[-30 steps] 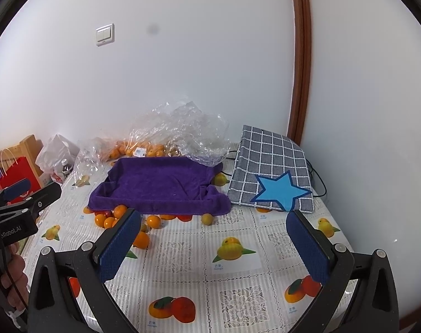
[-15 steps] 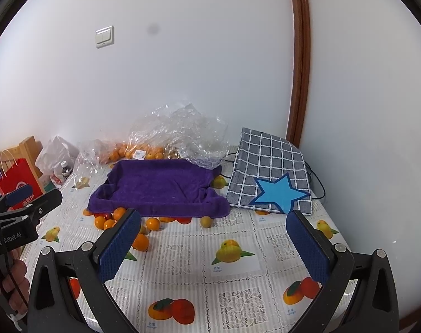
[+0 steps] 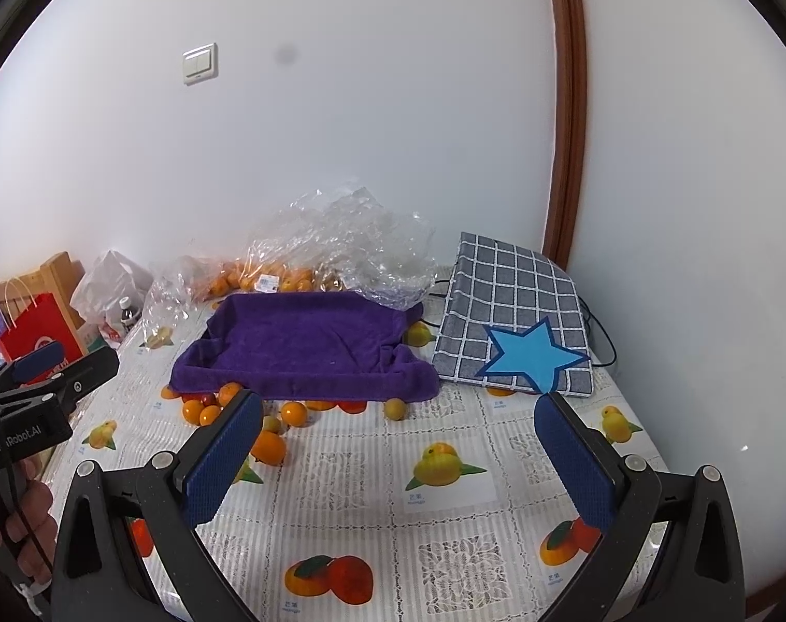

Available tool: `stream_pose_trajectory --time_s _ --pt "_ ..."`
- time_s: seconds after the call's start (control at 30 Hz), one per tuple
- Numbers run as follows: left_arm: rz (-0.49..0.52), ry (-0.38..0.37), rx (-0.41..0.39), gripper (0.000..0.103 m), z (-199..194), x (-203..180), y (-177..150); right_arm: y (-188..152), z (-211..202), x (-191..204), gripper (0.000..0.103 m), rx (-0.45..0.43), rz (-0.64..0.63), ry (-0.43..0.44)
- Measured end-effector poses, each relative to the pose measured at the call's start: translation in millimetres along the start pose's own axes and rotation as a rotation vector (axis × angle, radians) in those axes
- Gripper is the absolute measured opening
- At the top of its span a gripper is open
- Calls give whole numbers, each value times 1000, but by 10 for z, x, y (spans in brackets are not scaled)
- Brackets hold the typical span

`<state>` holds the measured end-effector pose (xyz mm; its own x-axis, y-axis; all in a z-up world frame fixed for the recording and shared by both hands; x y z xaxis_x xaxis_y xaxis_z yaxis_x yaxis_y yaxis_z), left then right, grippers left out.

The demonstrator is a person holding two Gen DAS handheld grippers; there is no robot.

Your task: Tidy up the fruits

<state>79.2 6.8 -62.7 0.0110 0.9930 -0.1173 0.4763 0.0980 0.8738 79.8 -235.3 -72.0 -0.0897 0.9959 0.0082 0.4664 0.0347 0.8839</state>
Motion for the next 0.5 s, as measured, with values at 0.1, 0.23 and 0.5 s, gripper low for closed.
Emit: stream_pose_trajectory --time_s 0.1,0.23,0.5 --pt "7 4 -3 103 16 4 -3 26 20 26 103 -5 -1 0" --pt "-1 9 10 103 53 41 -38 39 54 71 103 -5 -15 -2" --pt "-18 26 31 103 175 168 -74 15 161 114 103 8 -8 23"
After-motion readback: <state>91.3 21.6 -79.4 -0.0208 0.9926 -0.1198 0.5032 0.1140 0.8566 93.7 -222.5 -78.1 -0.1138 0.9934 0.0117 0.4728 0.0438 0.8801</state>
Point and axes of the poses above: each gripper's, at about its wrist camera, not at the fingertips, and z roughly the way its jaws point, x to its left, y to its top, the point moved 10 cm from there along z, roughly the way its jaws point, and after that the axes turned 4 degrees about -x, right-handed, at the moved point
